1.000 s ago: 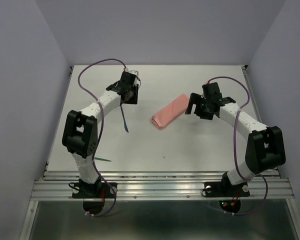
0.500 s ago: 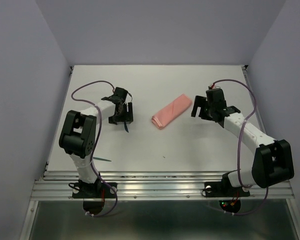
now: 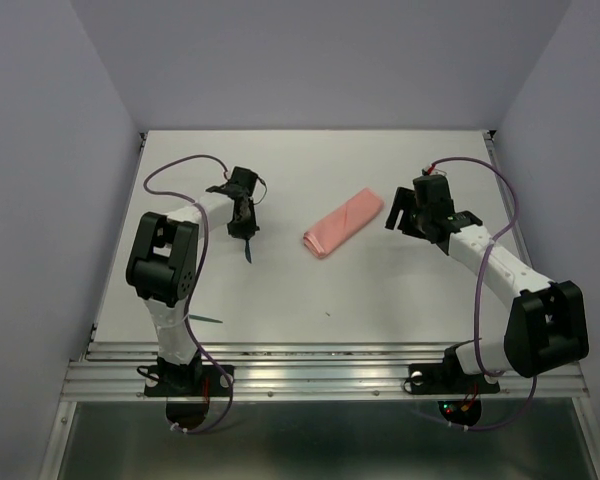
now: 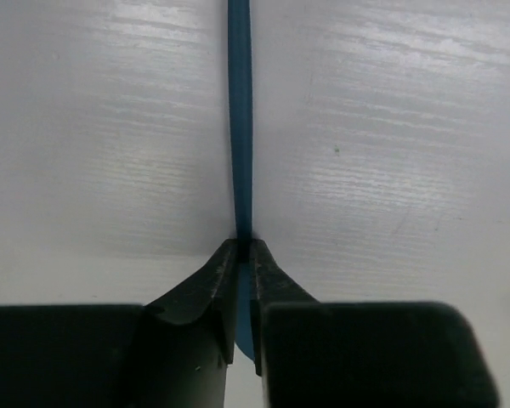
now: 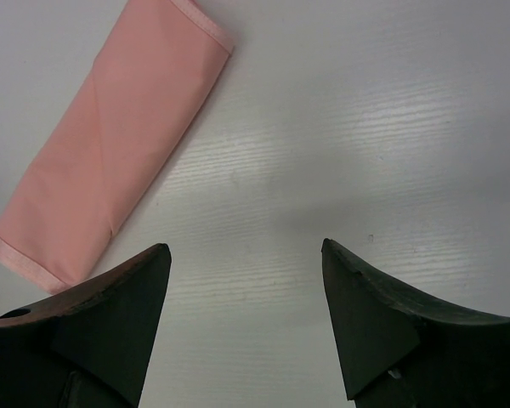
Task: Fold the napkin into a case and place the utensils inside
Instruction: Pick up the knife from the corner of the board.
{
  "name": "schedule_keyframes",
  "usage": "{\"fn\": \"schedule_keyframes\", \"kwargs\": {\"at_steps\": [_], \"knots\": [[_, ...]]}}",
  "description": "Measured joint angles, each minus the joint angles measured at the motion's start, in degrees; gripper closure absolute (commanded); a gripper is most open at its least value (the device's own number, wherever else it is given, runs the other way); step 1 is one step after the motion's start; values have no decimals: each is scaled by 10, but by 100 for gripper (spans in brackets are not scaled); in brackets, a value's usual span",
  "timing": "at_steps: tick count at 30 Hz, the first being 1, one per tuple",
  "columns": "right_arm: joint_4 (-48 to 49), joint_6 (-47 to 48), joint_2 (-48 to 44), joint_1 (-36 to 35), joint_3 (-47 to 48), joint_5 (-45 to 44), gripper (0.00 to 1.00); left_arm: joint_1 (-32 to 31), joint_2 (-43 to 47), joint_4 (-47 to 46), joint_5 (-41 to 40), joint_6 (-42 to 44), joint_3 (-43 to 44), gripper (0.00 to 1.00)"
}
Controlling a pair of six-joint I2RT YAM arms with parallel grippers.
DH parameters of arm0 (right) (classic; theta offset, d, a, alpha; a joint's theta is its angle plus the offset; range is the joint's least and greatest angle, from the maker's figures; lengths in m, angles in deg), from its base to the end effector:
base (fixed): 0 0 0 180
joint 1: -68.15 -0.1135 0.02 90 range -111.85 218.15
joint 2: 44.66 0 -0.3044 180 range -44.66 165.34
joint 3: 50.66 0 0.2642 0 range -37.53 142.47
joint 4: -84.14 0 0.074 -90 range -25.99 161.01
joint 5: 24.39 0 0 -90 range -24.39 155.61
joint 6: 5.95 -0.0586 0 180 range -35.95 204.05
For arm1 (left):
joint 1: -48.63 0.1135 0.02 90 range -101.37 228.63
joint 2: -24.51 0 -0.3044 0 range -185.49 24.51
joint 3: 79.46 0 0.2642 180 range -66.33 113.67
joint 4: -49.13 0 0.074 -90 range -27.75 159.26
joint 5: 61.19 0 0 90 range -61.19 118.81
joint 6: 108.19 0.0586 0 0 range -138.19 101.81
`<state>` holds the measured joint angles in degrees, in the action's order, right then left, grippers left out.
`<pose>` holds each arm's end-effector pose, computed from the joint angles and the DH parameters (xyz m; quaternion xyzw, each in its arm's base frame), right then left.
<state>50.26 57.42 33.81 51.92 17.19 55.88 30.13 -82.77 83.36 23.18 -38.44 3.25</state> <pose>0.3031 0.0779 0.2707 0.1159 0.9121 0.0680 0.3873 0.3994 -0.1276 0.1811 -0.0279 0.9617 -0.0445 0.2691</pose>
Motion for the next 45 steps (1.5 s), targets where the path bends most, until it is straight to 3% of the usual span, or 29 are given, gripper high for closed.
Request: {"fn": "schedule_keyframes", "kwargs": {"at_steps": [2,29,31,32,35,39,45], "knots": [[-1,-2,0,0,0,2,23,0,-8,0,2,-3,10,100],[-3,-2,1,0,0,5,23,-1,-14,47,8,103,70,100],[-3,-2,5,0,3,6,23,-1,-14,48,6,103,70,81],[-3,-2,8,0,4,7,22,-1,-14,49,4,100,71,65],[-4,-2,16,0,7,12,22,-1,-19,66,0,92,85,49],[-4,-2,18,0,7,14,22,-1,-42,75,-4,80,128,49],[-4,-2,18,0,12,18,22,-1,-93,90,-7,70,180,60]]}}
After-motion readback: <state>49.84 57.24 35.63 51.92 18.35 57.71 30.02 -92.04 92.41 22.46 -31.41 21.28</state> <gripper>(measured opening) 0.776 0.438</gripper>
